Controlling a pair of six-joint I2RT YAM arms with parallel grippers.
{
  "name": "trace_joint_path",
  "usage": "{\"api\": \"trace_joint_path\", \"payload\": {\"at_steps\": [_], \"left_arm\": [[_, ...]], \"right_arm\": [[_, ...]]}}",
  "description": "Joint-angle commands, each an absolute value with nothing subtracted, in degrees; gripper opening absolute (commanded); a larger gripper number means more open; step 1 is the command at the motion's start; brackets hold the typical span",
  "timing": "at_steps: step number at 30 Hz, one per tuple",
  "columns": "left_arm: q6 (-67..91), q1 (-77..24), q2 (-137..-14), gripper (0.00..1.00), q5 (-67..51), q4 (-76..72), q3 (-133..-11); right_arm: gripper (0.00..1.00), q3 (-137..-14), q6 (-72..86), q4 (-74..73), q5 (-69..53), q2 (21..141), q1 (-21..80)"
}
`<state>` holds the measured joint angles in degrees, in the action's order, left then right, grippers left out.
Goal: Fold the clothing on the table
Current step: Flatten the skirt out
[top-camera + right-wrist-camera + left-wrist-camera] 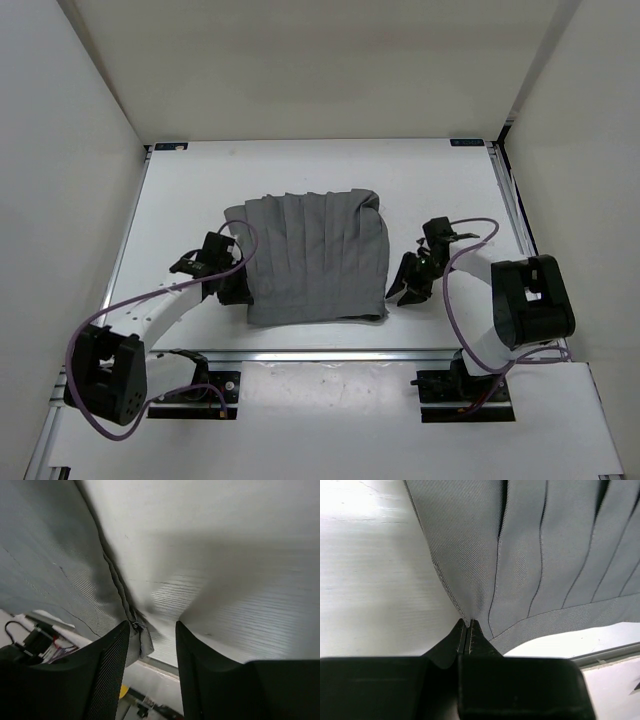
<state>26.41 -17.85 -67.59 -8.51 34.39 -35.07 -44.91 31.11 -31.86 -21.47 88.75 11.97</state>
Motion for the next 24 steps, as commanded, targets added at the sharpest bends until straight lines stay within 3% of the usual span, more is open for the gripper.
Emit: {"api": "trace_joint_path", "payload": {"at_steps": [1, 8, 13, 19, 21, 24], "left_arm": [[27.6, -18.5, -64.7, 0.00, -10.1, 34.0, -34.5], [28.7, -19.1, -63.5, 0.00, -10.5, 34.4, -33.2], [28.9, -18.8, -62.9, 0.00, -10.8, 34.0, -32.6], [29.5, -18.7, -62.8, 0.00, -10.8, 33.7, -32.4], [29.5, -18.5, -62.5, 0.00, -11.0, 33.8, -32.3], [30.1, -17.9, -61.7, 0.00, -11.5, 33.6, -30.9]], "right_arm": [[0.48, -42.7, 37.4, -23.8, -30.0, 89.9, 13.7], [0.47, -42.2, 41.1, -18.3, -33.5, 91.1, 15.7], [0.46, -43.8, 39.4, -22.3, -29.7, 88.9, 15.1], [0.45, -43.8, 38.0, -24.2, -33.7, 93.2, 16.4], [0.42, -43.3, 37.6, -25.1, -34.6, 93.5, 17.8], [0.28, -42.0, 37.3, -25.1, -36.4, 93.7, 19.1]]}}
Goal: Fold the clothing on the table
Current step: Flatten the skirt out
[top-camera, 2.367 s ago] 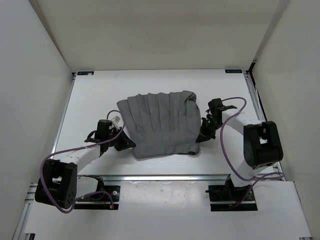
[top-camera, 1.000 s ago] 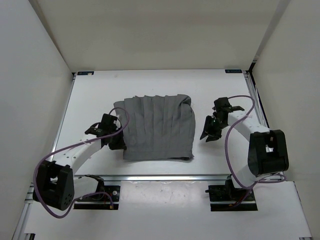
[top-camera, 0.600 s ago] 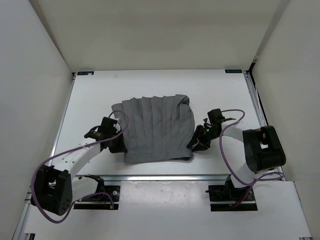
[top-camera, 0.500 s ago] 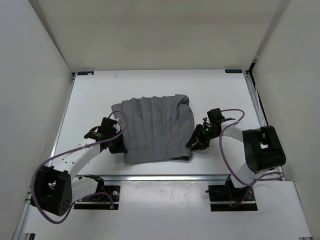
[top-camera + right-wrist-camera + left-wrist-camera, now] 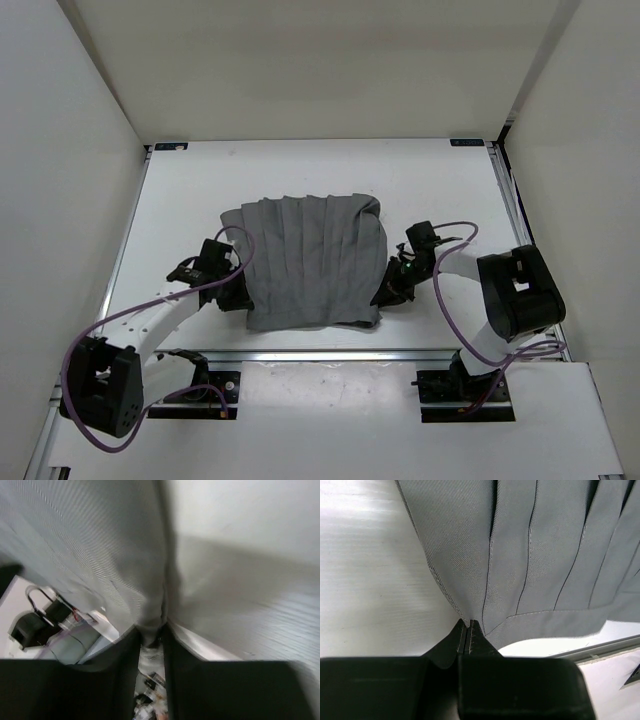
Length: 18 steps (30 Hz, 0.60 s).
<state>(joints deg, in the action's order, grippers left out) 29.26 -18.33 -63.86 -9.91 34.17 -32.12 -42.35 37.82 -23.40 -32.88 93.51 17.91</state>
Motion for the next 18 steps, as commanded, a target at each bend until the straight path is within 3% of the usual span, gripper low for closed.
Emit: {"api": "trace_joint_path", "payload": {"at_steps": [1, 2, 3, 9, 18], "left_arm": [[30.4, -17.8, -61.6, 0.00, -11.8, 33.6, -30.3], [30.5, -18.0, -61.3, 0.00, -11.9, 33.5, -29.9], [31.0, -18.0, -60.8, 0.00, -12.3, 33.1, -29.1], [30.7, -13.8, -64.8, 0.00, -17.3, 29.5, -31.7], [25.5, -7.8, -89.1, 0.00, -24.3, 27.6, -61.9]], "right_arm": [[0.15, -41.6, 37.3, -25.5, -36.4, 93.7, 18.6], [0.03, -40.9, 37.4, -25.2, -36.0, 93.3, 18.5], [0.00, -41.4, 37.3, -25.7, -35.3, 92.8, 17.8], [0.01, -48.3, 35.2, -29.3, -28.6, 91.1, 10.9], [0.00, -79.2, 30.8, -30.6, -21.5, 98.2, 6.1]]}}
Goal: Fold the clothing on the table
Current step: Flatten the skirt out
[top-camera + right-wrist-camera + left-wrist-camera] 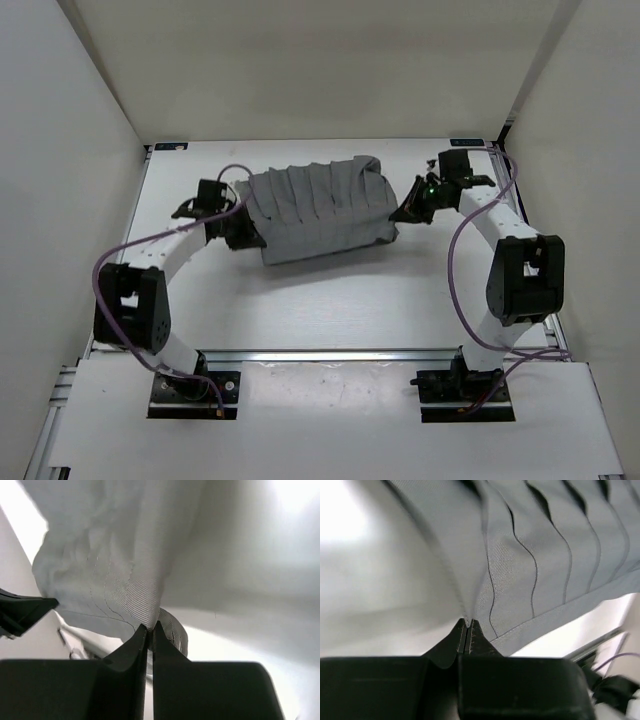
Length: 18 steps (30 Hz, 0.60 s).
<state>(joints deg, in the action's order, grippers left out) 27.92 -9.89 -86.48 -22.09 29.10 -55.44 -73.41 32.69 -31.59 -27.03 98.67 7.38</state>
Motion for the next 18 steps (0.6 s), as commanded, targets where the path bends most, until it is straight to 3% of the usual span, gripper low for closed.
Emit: {"api": "trace_joint_path", "payload": {"at_steps": [1, 7, 13, 18], "left_arm": [[26.4, -7.5, -89.4, 0.00, -26.0, 26.7, -65.4], [31.8, -5.7, -80.6, 0.00, -38.5, 18.8, -73.6], [48.2, 0.0, -65.0, 0.00, -51.8, 3.5, -65.5], [50.1, 1.4, -53.4, 0.00, -46.9, 5.2, -59.8]], "right_arm": [[0.00, -79.6, 29.9, -29.5, -21.2, 96.4, 6.2], [0.00, -76.5, 22.1, -22.3, -14.4, 81.3, 10.3], [0.00, -66.4, 11.5, -14.2, -2.9, 59.8, 15.1], [0.00, -65.5, 6.9, -16.1, 0.0, 51.9, 16.8]]}}
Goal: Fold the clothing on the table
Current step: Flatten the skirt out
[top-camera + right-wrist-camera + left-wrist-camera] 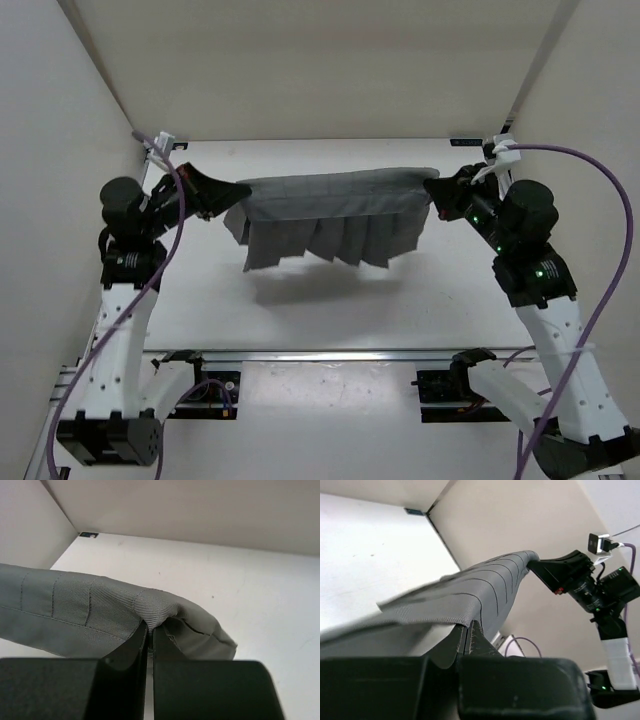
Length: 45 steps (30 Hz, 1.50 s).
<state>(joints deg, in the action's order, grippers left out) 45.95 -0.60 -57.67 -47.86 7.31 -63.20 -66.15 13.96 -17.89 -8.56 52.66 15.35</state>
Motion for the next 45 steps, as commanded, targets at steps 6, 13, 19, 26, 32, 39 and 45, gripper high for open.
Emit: {"api": "trace_joint_path", "payload": {"at_steps": [6, 13, 19, 26, 32, 39, 45], "left_arm": [[49.9, 1.1, -51.4, 0.00, -42.5, 9.3, -56.5], [36.9, -6.2, -49.8, 0.00, -36.9, 25.6, -64.5], [36.8, -9.1, -38.8, 0.00, -38.7, 29.0, -58.9], [38.6, -8.3, -34.4, 0.00, -42.4, 32.6, -60.5], [37.7, -8.8, -39.6, 0.00, -39.7, 33.2, -65.9], [38.1, -8.4, -50.6, 0.00, -35.6, 28.0, -57.1], [35.5, -6.5, -72.1, 0.00, -35.9, 20.6, -61.9]], "right_arm": [[0.00, -65.4, 7.0, -18.0, 1.1, 54.9, 20.3], [0.00, -64.3, 12.1, -24.7, -3.4, 49.0, 17.9], [0.00, -64.6, 15.3, -34.8, -1.2, 40.6, 21.9], [0.00, -70.0, 18.2, -41.6, -1.2, 36.8, 24.3], [0.00, -73.7, 18.8, -39.7, -3.6, 42.4, 24.0], [0.00, -68.6, 19.5, -31.3, -18.1, 55.6, 15.0], [0.00, -69.6, 20.4, -19.9, -26.1, 71.5, 5.5]]}}
